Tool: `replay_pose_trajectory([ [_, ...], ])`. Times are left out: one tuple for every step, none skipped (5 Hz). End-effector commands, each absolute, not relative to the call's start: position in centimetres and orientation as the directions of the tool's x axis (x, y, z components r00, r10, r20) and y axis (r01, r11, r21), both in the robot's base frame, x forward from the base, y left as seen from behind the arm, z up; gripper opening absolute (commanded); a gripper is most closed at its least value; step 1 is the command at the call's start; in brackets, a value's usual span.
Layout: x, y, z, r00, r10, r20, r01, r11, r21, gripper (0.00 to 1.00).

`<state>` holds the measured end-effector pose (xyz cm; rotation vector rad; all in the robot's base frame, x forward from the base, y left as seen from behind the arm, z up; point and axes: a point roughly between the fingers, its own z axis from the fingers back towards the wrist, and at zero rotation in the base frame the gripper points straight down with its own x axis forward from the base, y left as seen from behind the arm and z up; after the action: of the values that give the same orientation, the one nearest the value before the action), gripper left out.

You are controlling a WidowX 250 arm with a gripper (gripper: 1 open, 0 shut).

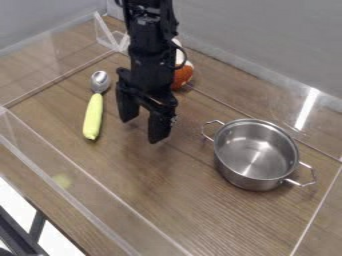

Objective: Remove the green spoon from inside the silver pot and place it on the table

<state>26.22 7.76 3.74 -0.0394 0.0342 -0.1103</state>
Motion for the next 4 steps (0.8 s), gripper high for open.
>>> replay_pose_trajectory([
  [27.61, 8.60, 5.35, 0.986, -0.161, 0.052, 0.162, 0.987, -0.021, 1.00],
  [28.01, 8.71, 5.28, 0.975, -0.211, 0.071, 0.213, 0.977, -0.021, 1.00],
  [28.41, 8.81, 5.22, 0.962, -0.257, 0.091, 0.260, 0.966, -0.018, 1.00],
  [27.60, 8.65, 5.52, 0.968, -0.229, 0.108, 0.231, 0.973, -0.015, 1.00],
])
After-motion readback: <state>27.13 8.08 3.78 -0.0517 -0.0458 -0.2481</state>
